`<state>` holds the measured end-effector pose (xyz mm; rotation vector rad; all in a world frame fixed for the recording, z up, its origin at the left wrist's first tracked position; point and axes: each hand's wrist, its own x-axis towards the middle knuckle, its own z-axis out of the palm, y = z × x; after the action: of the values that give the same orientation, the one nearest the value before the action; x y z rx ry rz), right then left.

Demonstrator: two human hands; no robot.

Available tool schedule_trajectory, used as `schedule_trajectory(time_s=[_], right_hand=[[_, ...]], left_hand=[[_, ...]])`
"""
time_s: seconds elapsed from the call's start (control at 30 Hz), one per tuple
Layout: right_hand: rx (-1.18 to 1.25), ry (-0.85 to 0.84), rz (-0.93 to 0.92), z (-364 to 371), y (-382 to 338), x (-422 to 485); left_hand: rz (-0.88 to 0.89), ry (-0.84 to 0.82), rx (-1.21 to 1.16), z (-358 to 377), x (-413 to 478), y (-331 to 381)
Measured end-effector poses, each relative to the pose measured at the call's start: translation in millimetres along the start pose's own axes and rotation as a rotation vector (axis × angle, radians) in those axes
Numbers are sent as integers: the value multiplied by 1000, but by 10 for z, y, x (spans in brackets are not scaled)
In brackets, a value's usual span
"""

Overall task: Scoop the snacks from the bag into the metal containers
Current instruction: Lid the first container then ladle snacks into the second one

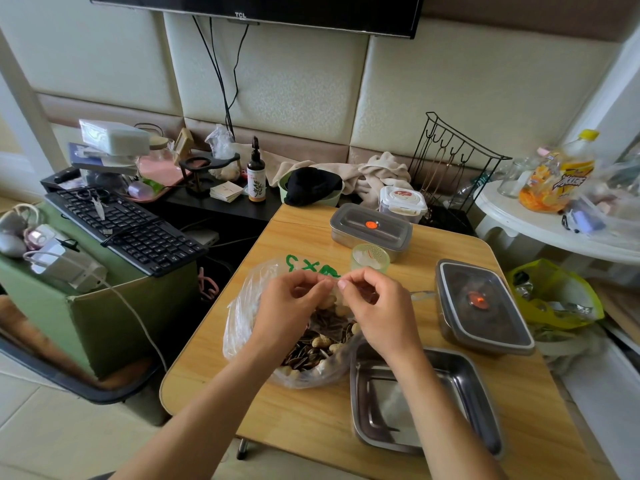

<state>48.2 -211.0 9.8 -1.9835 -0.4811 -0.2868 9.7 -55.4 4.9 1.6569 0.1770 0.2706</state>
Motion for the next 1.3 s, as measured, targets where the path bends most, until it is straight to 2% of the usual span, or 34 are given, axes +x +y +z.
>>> schedule_trajectory(time_s=[0.23,0.8,0.97,1.3], right_hand=[[-91,79,-163,12,15,9],[-41,38,-127,72,0,-5],[0,-52,-35,55,7,-6],[-5,-28,2,18,-10,-24]], left_hand=[[13,2,-4,-10,3,5],[-15,-2,-58,-1,5,11],[-23,11,-81,-29,4,17],[-11,-39,-63,-49,16,24]])
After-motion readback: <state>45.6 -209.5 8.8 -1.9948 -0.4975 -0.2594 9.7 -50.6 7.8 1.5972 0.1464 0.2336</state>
